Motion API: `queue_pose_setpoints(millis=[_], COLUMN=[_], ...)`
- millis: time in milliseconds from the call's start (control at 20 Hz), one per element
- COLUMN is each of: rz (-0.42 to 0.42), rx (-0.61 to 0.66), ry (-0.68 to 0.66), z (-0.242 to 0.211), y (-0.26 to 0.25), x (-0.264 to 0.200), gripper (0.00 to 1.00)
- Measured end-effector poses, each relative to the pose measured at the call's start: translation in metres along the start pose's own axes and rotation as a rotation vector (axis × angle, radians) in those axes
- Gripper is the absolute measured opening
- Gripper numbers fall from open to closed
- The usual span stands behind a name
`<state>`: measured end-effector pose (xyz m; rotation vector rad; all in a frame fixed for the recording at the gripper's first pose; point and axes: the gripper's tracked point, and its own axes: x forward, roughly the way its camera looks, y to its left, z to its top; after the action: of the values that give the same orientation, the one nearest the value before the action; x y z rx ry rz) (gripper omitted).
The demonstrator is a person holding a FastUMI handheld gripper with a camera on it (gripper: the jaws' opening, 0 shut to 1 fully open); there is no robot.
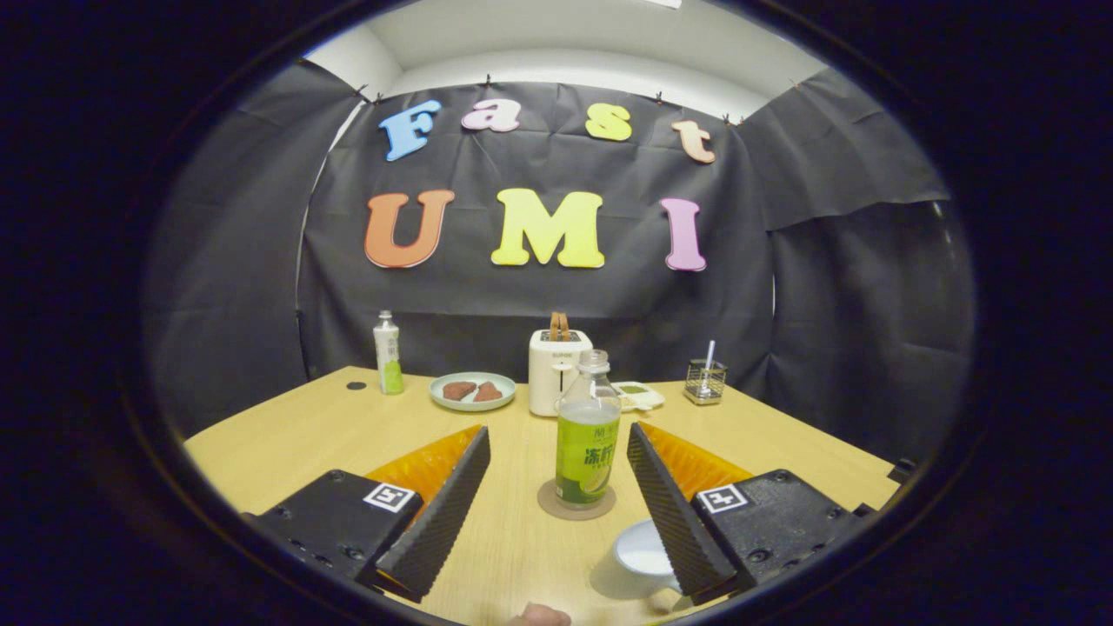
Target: Take the bottle from table, then pour the juice into the cup, finally place the bottle on the coaster
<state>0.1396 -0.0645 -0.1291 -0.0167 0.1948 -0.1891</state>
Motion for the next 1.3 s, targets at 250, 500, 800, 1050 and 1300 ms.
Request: queue_pose_setpoints(millis=[250,500,800,1050,1300], rz=[0.095,0.039,0.018,-0.005,0.035], rx=[0.048,-0.032,-0.024,0.052,0.125], ry=[-0.076,-0.079,-0.058,-0.126,-0.082], z=[0.027,0.038,0.042,0.063,0.058], y=[0.017,0.004,-0.015,-0.042,-0.044], x=[-0.063,-0.116,-0.157,-0.183,-0.183], gripper=[1.0,1.0,1.0,1.0,1.0])
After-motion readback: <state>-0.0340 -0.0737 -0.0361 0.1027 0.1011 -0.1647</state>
